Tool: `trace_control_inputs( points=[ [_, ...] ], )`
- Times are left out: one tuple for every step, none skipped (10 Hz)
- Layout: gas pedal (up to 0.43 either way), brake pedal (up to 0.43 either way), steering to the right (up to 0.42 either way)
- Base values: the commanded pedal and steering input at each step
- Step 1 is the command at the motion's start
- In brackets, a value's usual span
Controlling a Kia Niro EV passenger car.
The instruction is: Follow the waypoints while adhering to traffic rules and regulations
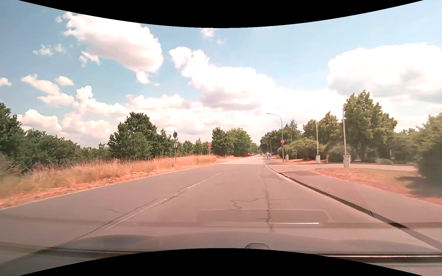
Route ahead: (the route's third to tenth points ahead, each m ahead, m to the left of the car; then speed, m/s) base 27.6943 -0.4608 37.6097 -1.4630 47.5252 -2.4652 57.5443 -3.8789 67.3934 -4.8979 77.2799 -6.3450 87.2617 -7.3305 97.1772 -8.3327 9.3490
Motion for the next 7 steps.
trace_control_inputs(
  points=[
    [0.118, 0.0, 0.016],
    [0.118, 0.0, 0.016],
    [0.118, 0.0, 0.016],
    [0.11, 0.0, 0.016],
    [0.098, 0.0, 0.016],
    [0.087, 0.0, 0.016],
    [0.079, 0.0, 0.016]
  ],
)
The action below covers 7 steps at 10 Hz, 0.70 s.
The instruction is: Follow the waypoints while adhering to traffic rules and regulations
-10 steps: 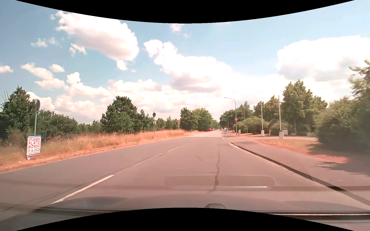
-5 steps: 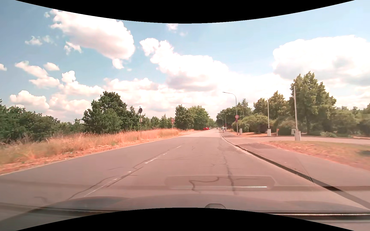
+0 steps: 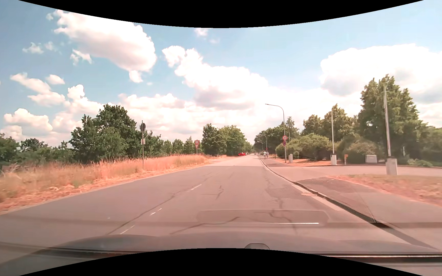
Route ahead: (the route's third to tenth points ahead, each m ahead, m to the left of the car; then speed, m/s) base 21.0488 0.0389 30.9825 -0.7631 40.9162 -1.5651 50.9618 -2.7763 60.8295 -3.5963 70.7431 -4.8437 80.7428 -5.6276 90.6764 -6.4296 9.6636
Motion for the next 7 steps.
trace_control_inputs(
  points=[
    [0.059, 0.0, 0.016],
    [0.039, 0.0, 0.016],
    [0.028, 0.0, 0.016],
    [0.02, 0.0, 0.014],
    [0.02, 0.0, 0.014],
    [0.02, 0.0, 0.013],
    [0.02, 0.0, 0.014]
  ],
)
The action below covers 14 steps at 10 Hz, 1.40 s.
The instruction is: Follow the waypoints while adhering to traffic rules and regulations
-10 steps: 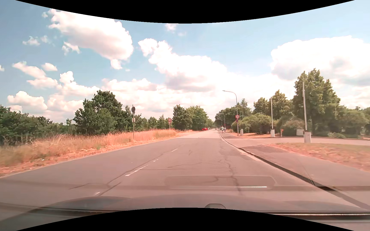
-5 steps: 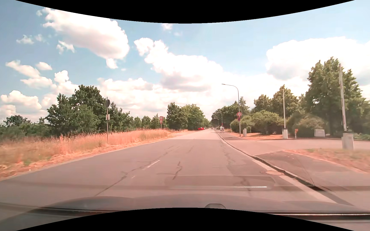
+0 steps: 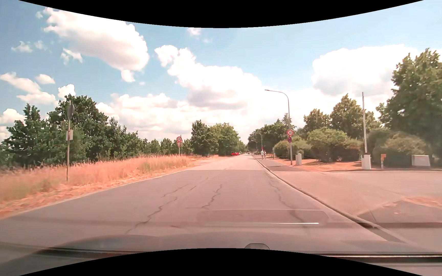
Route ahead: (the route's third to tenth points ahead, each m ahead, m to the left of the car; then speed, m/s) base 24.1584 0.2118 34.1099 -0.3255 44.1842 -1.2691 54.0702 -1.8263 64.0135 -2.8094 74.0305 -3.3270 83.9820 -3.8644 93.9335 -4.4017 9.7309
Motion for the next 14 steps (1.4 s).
trace_control_inputs(
  points=[
    [0.02, 0.0, 0.013],
    [0.02, 0.0, 0.013],
    [0.02, 0.0, 0.013],
    [0.0, 0.0, 0.013],
    [0.0, 0.0, 0.012],
    [0.0, 0.0, 0.011],
    [0.0, 0.0, 0.01],
    [0.0, 0.0, 0.009],
    [0.0, 0.0, 0.007],
    [0.0, 0.0, 0.005],
    [0.0, 0.0, 0.005],
    [0.0, 0.0, 0.004],
    [0.0, 0.0, 0.004],
    [0.0, 0.0, 0.0]
  ],
)
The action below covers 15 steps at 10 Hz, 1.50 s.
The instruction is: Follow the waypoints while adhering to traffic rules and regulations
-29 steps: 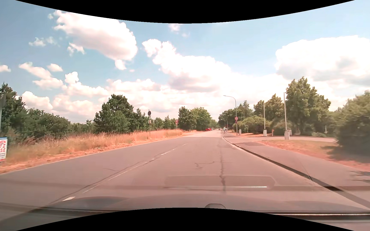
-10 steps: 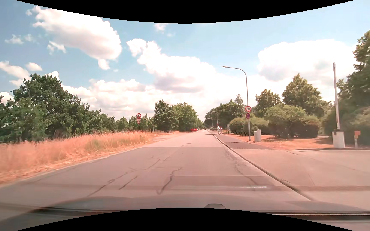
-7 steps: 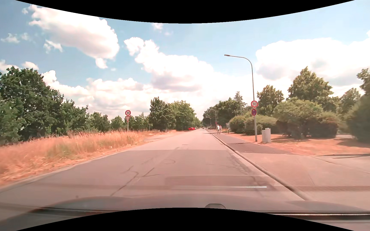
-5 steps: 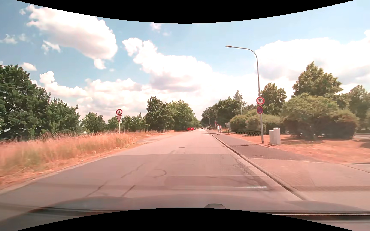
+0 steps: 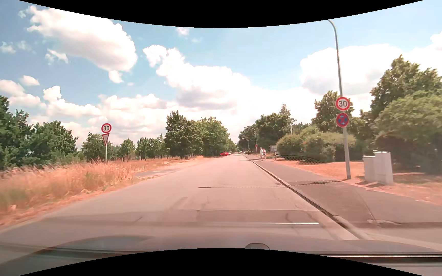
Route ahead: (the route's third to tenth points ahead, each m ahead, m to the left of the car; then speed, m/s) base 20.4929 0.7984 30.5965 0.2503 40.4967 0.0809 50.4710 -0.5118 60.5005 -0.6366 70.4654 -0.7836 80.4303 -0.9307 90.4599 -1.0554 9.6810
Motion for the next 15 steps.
trace_control_inputs(
  points=[
    [0.0, 0.0, -0.001],
    [0.0, 0.0, -0.002],
    [0.0, 0.0, -0.003],
    [0.0, 0.0, -0.003],
    [0.0, 0.0, -0.003],
    [0.0, 0.0, -0.003],
    [0.0, 0.0, -0.001],
    [0.0, 0.0, -0.001],
    [0.0, 0.0, -0.002],
    [0.0, 0.0, -0.002],
    [0.0, 0.0, -0.002],
    [0.0, 0.0, -0.002],
    [0.0, 0.0, -0.002],
    [0.0, 0.0, -0.003],
    [0.0, 0.0, -0.001]
  ],
)
